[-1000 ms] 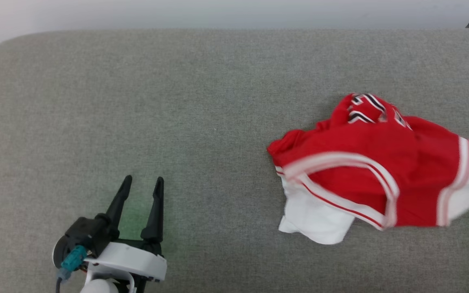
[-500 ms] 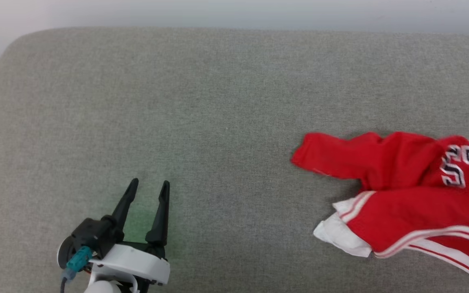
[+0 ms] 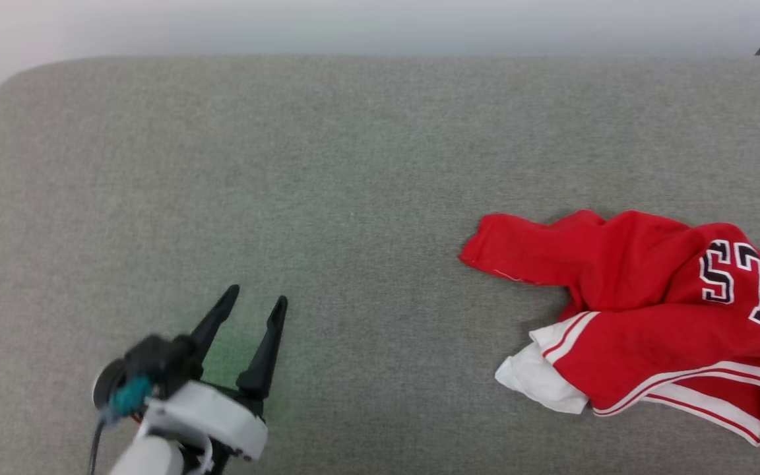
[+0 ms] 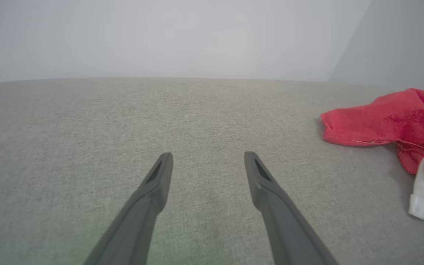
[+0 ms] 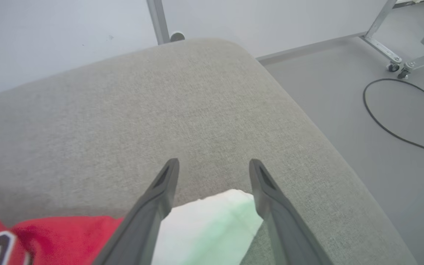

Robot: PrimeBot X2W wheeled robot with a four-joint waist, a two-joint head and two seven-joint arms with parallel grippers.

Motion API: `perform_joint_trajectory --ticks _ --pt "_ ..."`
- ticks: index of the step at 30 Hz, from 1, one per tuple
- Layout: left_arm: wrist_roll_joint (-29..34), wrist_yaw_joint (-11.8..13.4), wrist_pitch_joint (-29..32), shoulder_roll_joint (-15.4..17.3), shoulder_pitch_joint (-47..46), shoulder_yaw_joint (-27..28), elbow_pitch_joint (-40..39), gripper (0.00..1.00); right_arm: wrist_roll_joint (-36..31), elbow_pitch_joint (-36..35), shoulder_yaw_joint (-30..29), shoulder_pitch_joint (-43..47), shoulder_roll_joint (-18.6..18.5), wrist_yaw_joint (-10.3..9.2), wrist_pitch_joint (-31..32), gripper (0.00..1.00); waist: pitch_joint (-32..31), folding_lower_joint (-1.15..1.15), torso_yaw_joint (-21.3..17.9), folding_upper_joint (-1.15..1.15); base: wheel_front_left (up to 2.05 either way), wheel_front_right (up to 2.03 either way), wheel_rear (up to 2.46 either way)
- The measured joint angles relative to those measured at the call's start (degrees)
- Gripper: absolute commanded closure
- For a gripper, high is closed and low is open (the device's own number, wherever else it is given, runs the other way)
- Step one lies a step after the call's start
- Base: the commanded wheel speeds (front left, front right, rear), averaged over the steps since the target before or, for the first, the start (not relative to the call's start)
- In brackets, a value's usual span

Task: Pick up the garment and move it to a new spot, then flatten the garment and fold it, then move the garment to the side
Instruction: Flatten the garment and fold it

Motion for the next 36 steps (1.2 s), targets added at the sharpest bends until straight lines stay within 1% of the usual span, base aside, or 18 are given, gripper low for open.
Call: perform_joint_trajectory --ticks 1,3,6,7,9,13,16,18,20,22,28,36 --pt "-1.3 0.0 1.2 1.8 -1.0 -2.1 0.2 0.0 1.2 -1.5 1.2 0.0 0.2 -0.01 -0.4 0.0 -0.2 0.0 -0.2 0.0 0.0 0.0 0.0" --pt "-5.5 0.0 6.1 6.0 -3.8 -7.0 -0.2 0.0 3.5 -5.5 3.6 0.2 0.5 -0.01 -0.7 0.0 -0.7 0.0 -0.8 0.0 0.0 0.0 0.0" --pt "-13.3 0.0 17.0 12.2 -8.6 -15.5 -2.7 0.0 6.6 -11.4 8.1 1.3 1.5 -0.01 -1.1 0.0 -1.3 0.0 -1.7 0.0 0.0 0.0 0.0" --pt "-16.8 0.0 20.6 13.8 -10.4 -17.8 -4.1 0.0 7.5 -13.2 9.6 1.8 2.0 -0.01 -0.9 0.0 -1.4 0.0 -2.1 0.0 0.0 0.0 0.0" --pt "-23.7 0.0 28.2 16.7 -14.2 -22.1 -6.9 0.0 8.8 -16.6 12.4 2.4 3.0 -0.01 -0.5 0.0 -1.6 0.0 -2.8 0.0 0.0 0.0 0.0" --pt "-37.0 0.0 42.2 18.9 -20.7 -28.0 -10.8 0.0 11.0 -21.4 15.7 3.2 5.2 -0.01 0.6 0.0 -1.5 0.0 -4.5 0.0 0.0 0.0 0.0" --pt "-44.3 0.0 50.7 18.7 -25.3 -31.2 -11.1 0.0 11.1 -23.4 16.3 3.7 5.7 -0.01 1.3 0.0 -0.9 0.0 -5.6 0.0 0.0 0.0 0.0" --pt "-46.6 0.0 54.8 18.1 -28.3 -33.3 -10.7 0.0 11.1 -24.4 16.6 4.0 6.2 -0.01 1.4 0.0 -0.2 0.0 -6.3 0.0 0.0 0.0 0.0" --pt "-49.3 0.0 57.1 16.3 -30.7 -34.8 -10.1 0.0 11.2 -24.7 16.3 4.2 6.5 -0.01 1.5 0.0 0.4 0.0 -7.0 0.0 0.0 0.0 0.0" --pt "-50.3 0.0 58.7 14.4 -32.8 -36.5 -9.3 0.0 11.2 -25.0 16.2 4.2 6.6 -0.01 1.5 0.0 1.1 0.0 -7.7 0.0 0.0 0.0 0.0" --pt "-50.4 0.0 59.3 11.2 -36.0 -41.7 -5.1 0.0 11.2 -25.2 16.9 4.1 7.7 -0.01 1.0 0.0 2.8 0.0 -10.1 0.0 0.0 0.0 0.0" --pt "-49.6 -0.1 55.5 10.0 -38.0 -48.1 1.7 0.0 12.1 -24.2 17.8 2.9 8.4 -0.01 0.2 0.0 4.5 0.0 -12.4 0.0 0.0 0.0 0.0"
